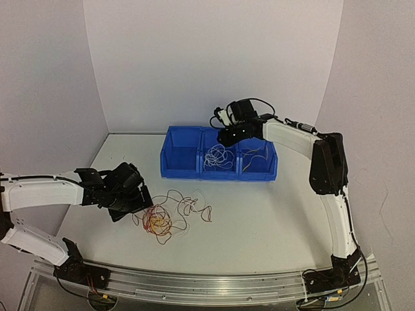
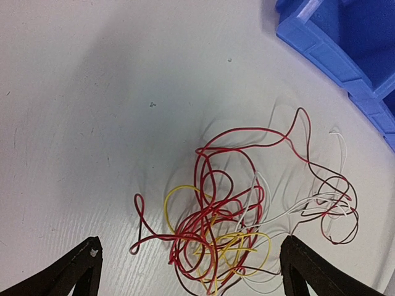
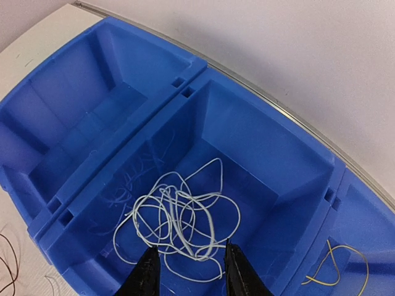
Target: Untangle the cables
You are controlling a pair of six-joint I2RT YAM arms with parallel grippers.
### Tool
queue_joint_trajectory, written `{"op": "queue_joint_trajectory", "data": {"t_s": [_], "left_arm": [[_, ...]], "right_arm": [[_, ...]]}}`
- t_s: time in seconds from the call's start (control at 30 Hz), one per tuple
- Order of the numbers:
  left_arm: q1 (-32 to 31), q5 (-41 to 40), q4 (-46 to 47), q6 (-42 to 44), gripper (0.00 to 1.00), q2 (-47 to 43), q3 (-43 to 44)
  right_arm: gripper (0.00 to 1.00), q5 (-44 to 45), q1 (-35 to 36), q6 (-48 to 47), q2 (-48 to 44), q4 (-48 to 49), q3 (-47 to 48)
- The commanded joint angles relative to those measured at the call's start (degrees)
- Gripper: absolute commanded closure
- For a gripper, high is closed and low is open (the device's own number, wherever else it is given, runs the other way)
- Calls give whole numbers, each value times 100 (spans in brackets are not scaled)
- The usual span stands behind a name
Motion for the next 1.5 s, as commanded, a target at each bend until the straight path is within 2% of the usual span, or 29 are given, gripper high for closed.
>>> {"op": "queue_joint_trajectory", "data": {"t_s": [0.0, 0.13, 0.23, 0.37, 0.57, 0.73, 0.87, 1.1, 1.3, 1.47], "left_arm": [[3, -54, 171, 144, 0, 101, 311], [31, -41, 114, 235, 0, 92, 336], [97, 39, 115, 446, 0, 125, 431], [485, 664, 680, 1357, 1, 369, 600], [1209, 2071, 1496, 2863, 6, 1198, 970], [1505, 2830, 2149, 3911, 15, 1634, 960], [1629, 2877, 2583, 4539, 16, 1729, 848], [2116, 3386, 2434, 4805, 27, 2260, 857], [2129, 3651, 2544, 4777, 31, 2520, 786], [2129, 3720, 2553, 4765, 40, 2615, 743]], "right_arm": [[52, 19, 9, -124, -452, 9, -178], [27, -336, 22, -135, -1079, 1, -603], [16, -969, 90, -237, -1697, -12, -1142], [14, -1646, 443, -407, -2580, -26, -2142], [14, -2996, 1218, 173, -3308, -20, -3460], [14, -3344, 1533, 555, -3445, -22, -3990], [14, -3503, 1536, 755, -3522, -20, -4178], [15, -3544, 1536, 823, -3622, -18, -4328], [15, -3518, 1535, 800, -3614, -18, -4326], [15, -3511, 1533, 829, -3580, -18, -4326]]}}
